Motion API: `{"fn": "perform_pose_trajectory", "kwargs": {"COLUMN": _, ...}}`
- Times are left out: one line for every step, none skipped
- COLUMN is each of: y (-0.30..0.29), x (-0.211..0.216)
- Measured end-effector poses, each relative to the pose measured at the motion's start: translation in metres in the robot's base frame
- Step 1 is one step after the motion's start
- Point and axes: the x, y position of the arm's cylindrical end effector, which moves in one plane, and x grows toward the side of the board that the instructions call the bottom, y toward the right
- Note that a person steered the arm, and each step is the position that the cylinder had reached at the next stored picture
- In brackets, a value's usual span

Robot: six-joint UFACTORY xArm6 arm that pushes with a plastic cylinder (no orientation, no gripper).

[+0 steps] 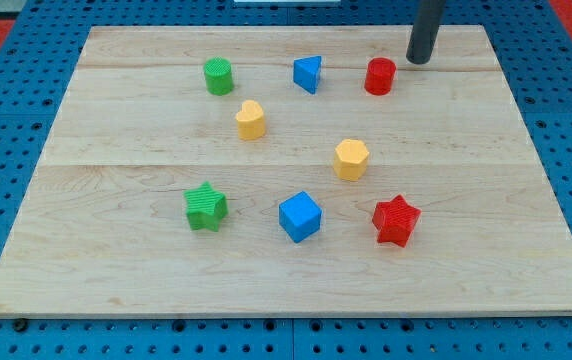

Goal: Move the yellow hexagon upwards slightly

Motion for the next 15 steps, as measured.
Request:
{"fn": "perform_pose_trajectory", "kwargs": {"y": -0.007, "x": 0.060}}
{"fn": "perform_pose_trajectory", "kwargs": {"y": 0.010, "x": 0.126}}
{"fn": "perform_pose_trajectory", "kwargs": {"y": 0.012, "x": 0.160}}
{"fn": "perform_pose_trajectory", "kwargs": {"y": 0.005, "x": 0.176}}
{"fn": "perform_pose_trajectory", "kwargs": {"y": -0.029, "x": 0.199}}
{"fn": "perform_pose_trajectory", "kwargs": {"y": -0.058, "x": 0.201}}
{"fn": "perform_pose_trajectory", "kwargs": {"y": -0.084, "x": 0.201}}
{"fn": "perform_pose_trajectory", "kwargs": {"y": -0.103, "x": 0.201}}
{"fn": "perform_pose_trajectory", "kwargs": {"y": -0.113, "x": 0.201}}
{"fn": "perform_pose_trajectory", "kwargs": {"y": -0.112, "x": 0.201}}
{"fn": "perform_pose_trajectory", "kwargs": {"y": -0.093, "x": 0.200}}
{"fn": "perform_pose_trajectory", "kwargs": {"y": -0.097, "x": 0.194}}
{"fn": "perform_pose_trajectory", "kwargs": {"y": -0.120, "x": 0.188}}
{"fn": "perform_pose_trajectory", "kwargs": {"y": -0.125, "x": 0.188}}
{"fn": "perform_pose_trajectory", "kwargs": {"y": -0.141, "x": 0.188}}
